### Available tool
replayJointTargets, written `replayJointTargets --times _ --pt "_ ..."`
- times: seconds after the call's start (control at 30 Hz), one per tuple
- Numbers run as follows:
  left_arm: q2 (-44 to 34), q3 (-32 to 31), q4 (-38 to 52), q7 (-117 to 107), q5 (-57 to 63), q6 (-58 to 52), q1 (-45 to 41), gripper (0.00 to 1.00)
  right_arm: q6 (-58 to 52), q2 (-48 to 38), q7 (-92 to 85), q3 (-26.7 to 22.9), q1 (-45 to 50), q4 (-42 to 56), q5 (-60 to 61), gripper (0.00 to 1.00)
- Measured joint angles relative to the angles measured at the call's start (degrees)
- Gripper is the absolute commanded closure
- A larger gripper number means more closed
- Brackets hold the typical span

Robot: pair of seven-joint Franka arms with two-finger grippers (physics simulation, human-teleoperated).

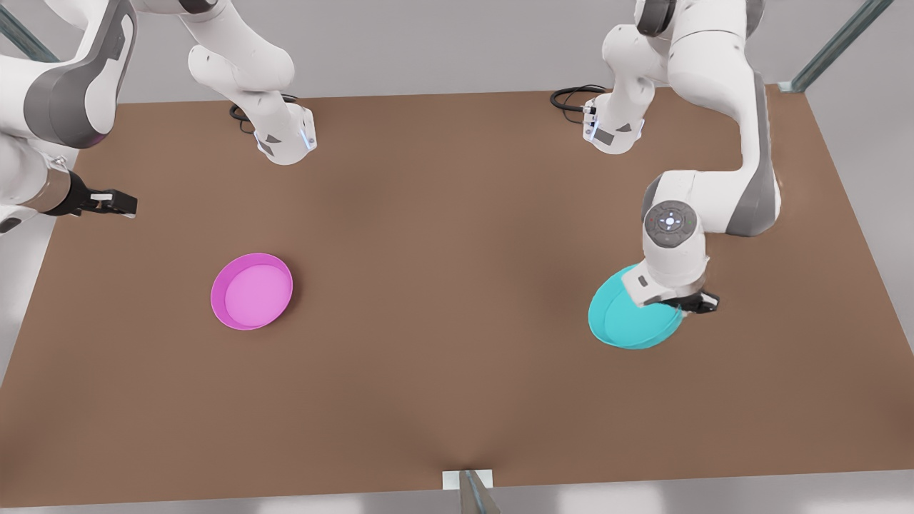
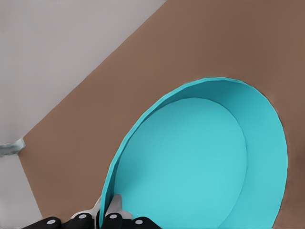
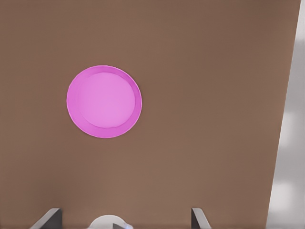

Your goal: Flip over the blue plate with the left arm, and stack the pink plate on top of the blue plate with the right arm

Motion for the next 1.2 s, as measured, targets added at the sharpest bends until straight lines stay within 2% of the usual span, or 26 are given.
replayJointTargets --times 0.1,0.27,0.37,0.53,0.6,0.87,1.2 --pt "5.1 6.1 6.0 -7.9 6.7 -4.7 -13.3 0.79 0.1 0.1 -0.1 -0.1 0.0 0.0 0.0 0.0" --pt "15.1 22.0 14.6 -19.0 2.9 -10.4 -32.5 0.79 0.1 0.3 -0.2 -0.1 -0.2 -0.1 0.0 0.0" --pt "21.1 25.5 19.7 -25.1 -0.1 -12.2 -38.0 0.79 0.2 0.4 -0.2 -0.1 -0.4 -0.1 0.1 0.0" --pt "30.8 33.5 21.4 -34.1 -1.6 -14.0 -48.4 0.79 0.2 0.5 -0.3 -0.5 -0.2 -0.2 0.1 0.0" --pt "32.9 34.1 21.3 -37.8 0.5 -14.9 -50.7 0.79 0.2 0.5 -0.3 -0.6 -0.3 -0.3 0.1 0.0" --pt "40.3 28.8 19.8 -55.2 15.0 -21.0 -55.8 0.79 0.2 0.7 -0.4 -0.8 -0.5 -0.5 0.1 0.0" --pt "45.6 22.7 18.5 -81.2 27.5 -20.8 -56.1 0.79 0.3 0.7 -0.5 -1.5 -0.3 -0.9 0.6 0.0"
